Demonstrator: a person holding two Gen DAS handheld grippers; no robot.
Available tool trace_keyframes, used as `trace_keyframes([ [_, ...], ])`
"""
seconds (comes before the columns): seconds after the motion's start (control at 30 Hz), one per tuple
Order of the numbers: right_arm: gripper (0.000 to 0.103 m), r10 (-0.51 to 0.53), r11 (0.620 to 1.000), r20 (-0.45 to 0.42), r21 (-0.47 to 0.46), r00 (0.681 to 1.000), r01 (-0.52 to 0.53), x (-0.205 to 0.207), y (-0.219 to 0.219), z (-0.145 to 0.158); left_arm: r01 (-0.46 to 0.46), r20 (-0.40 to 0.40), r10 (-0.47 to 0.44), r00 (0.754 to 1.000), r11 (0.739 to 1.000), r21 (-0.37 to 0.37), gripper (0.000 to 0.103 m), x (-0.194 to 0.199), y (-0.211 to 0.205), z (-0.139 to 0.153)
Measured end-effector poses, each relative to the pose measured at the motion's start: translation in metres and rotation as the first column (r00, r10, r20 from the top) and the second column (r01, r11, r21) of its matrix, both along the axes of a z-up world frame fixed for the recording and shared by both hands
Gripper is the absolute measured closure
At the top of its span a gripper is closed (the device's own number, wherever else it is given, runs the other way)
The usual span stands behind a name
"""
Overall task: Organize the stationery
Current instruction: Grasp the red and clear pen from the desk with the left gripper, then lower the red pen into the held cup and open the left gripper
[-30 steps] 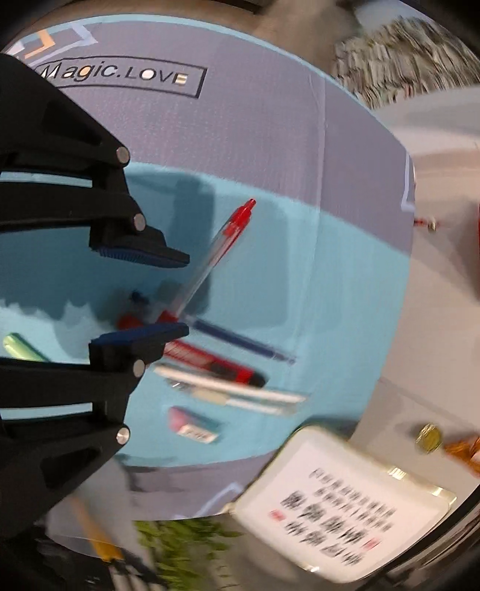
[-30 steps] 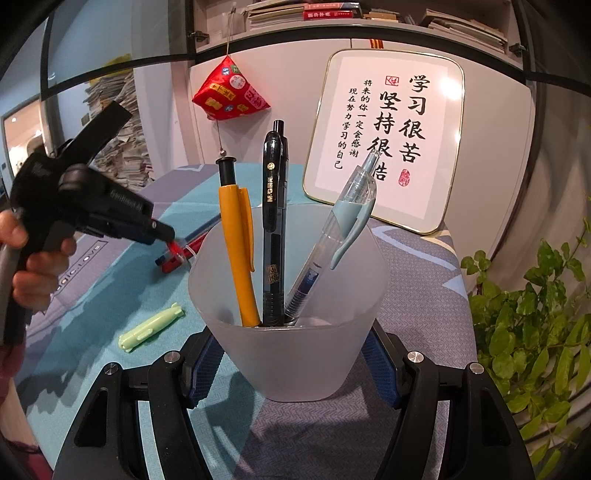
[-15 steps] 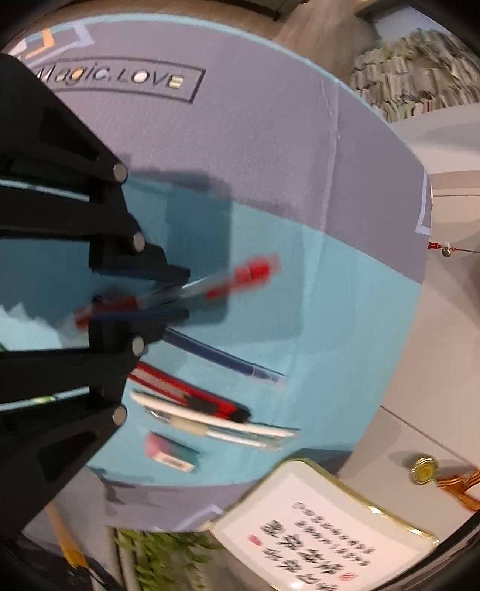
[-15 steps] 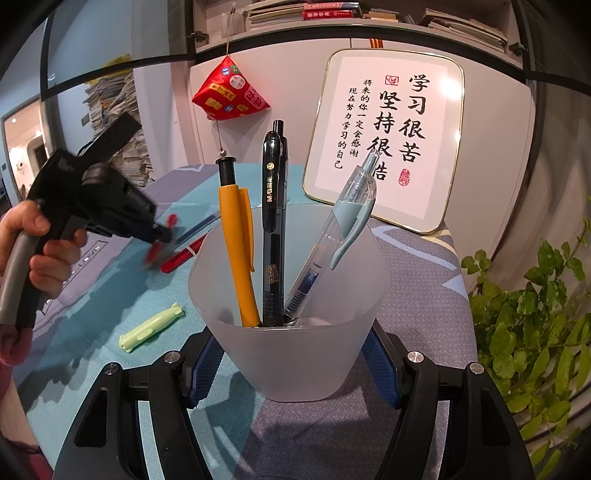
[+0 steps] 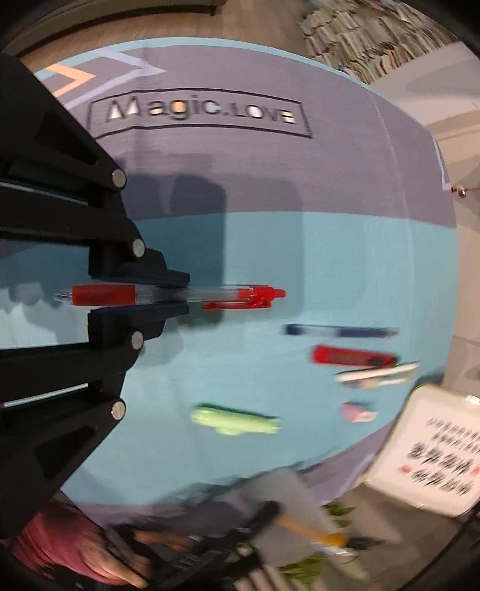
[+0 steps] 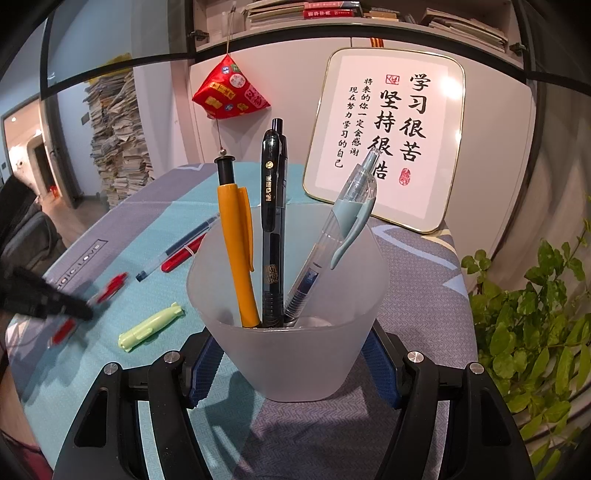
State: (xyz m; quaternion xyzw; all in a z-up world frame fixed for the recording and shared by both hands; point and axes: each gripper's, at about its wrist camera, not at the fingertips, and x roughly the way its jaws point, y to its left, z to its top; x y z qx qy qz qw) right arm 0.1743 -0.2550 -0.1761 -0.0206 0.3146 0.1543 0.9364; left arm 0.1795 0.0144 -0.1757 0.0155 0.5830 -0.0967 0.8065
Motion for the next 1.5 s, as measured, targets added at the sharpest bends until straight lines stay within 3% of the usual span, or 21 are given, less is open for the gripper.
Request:
trace_keyframes([
  [0.07,0.033,0.000,1.000,-0.001,0.001,1.000,0.000,0.000,0.000,0.000,0.027,0.028,-0.028,0.999,0.998,0.052,0.091,-0.011,-0.006,0.000],
  [0.1,0.033,0.000,1.000,-0.001,0.001,1.000,0.000,0.000,0.000,0.000,0.033,0.037,-0.036,0.999,0.997,0.070,0.079,-0.009,-0.006,0.000],
  [0.17,0.033,0.000,1.000,0.000,0.000,1.000,0.000,0.001,0.001,0.000,0.024,0.068,-0.031,0.997,0.994,0.103,0.065,-0.006,-0.010,0.001],
  [0.23,0.033,-0.001,1.000,0.000,0.000,1.000,0.001,0.000,0.000,0.000,0.018,0.111,-0.035,0.993,0.989,0.144,0.067,0.002,-0.014,0.002],
  [0.43,0.033,0.000,1.000,-0.001,0.001,1.000,0.000,0.000,0.001,0.000,-0.002,0.114,-0.014,0.993,0.990,0.140,0.066,0.025,-0.020,-0.003],
  [0.47,0.033,0.000,1.000,-0.001,0.001,1.000,0.000,0.000,0.000,0.000,-0.002,0.115,-0.014,0.993,0.990,0.138,0.069,0.026,-0.019,-0.003],
  [0.57,0.033,0.000,1.000,-0.001,0.001,1.000,0.000,0.000,0.001,0.000,0.006,0.101,-0.017,0.995,0.995,0.104,0.090,0.033,-0.018,-0.004],
  [0.67,0.033,0.000,1.000,-0.001,0.001,1.000,0.000,0.000,0.001,0.000,0.004,0.106,-0.017,0.994,0.993,0.119,0.092,0.033,-0.019,-0.002],
  [0.83,0.033,0.000,1.000,0.000,-0.001,1.000,0.000,0.000,0.001,0.000,0.020,0.164,-0.026,0.986,0.999,0.037,0.092,0.018,-0.021,0.032],
  [1.03,0.033,-0.001,1.000,-0.001,-0.001,1.000,0.001,0.001,0.001,0.000,0.084,0.307,-0.058,0.950,0.994,-0.074,0.092,-0.012,-0.037,0.101],
  [1.27,0.033,-0.001,1.000,-0.002,-0.004,1.000,0.001,0.001,0.001,0.000,0.229,0.504,-0.118,0.855,0.960,-0.164,0.092,-0.026,-0.088,0.176],
  [1.4,0.033,-0.002,1.000,-0.002,-0.004,1.000,0.002,0.002,0.001,-0.001,0.312,0.562,-0.172,0.809,0.936,-0.162,0.092,-0.025,-0.125,0.200],
  [1.5,0.033,-0.002,1.000,-0.002,-0.005,1.000,0.002,0.002,0.001,-0.001,0.335,0.551,-0.205,0.809,0.931,-0.147,0.092,-0.021,-0.146,0.199],
])
